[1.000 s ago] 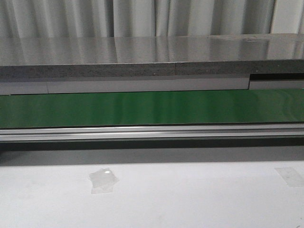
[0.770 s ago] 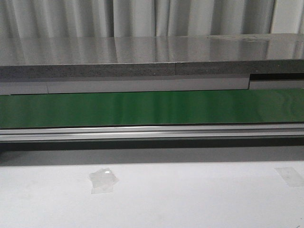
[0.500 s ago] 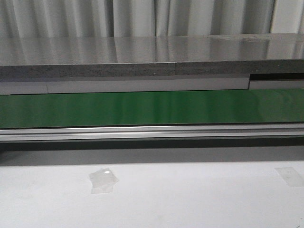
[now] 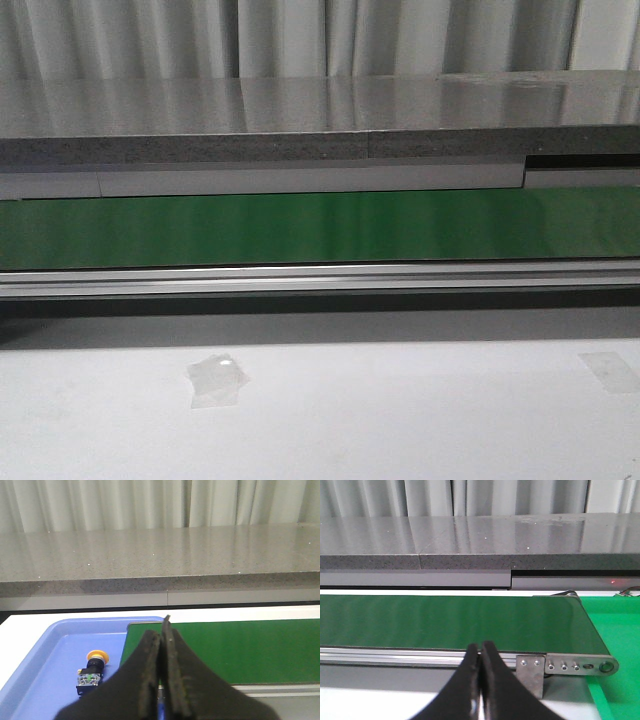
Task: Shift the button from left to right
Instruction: 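Move the left gripper over the blue tray toward the yellow button, then lower the open left gripper around the yellow-capped push button, then close the left gripper on the button body and lift it, then carry the button over the green belt and lower it onto it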
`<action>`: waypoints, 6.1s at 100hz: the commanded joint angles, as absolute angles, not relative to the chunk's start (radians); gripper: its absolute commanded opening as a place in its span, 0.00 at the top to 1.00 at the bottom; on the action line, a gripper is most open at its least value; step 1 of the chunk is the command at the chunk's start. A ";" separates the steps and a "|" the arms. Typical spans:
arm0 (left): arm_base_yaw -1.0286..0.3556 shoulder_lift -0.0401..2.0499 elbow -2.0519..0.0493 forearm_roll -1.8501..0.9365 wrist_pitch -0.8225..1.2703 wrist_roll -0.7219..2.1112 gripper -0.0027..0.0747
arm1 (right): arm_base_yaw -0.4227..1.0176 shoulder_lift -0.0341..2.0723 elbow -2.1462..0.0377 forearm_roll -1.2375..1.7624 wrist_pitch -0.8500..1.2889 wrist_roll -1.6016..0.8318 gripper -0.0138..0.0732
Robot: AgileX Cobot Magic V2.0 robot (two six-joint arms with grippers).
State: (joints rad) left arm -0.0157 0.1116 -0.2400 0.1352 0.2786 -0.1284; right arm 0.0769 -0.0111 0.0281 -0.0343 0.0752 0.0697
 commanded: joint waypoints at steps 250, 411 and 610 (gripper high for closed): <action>0.288 1.267 -1.120 0.135 0.788 -0.075 0.14 | 0.077 -0.029 0.012 -0.047 -0.012 0.068 0.92; 0.309 1.931 -1.401 0.068 0.703 -0.075 0.14 | 0.077 -0.029 0.012 -0.047 -0.012 0.068 0.92; 0.317 1.969 -1.479 -0.093 0.749 -0.017 0.86 | 0.077 -0.029 0.012 -0.047 -0.012 0.068 0.92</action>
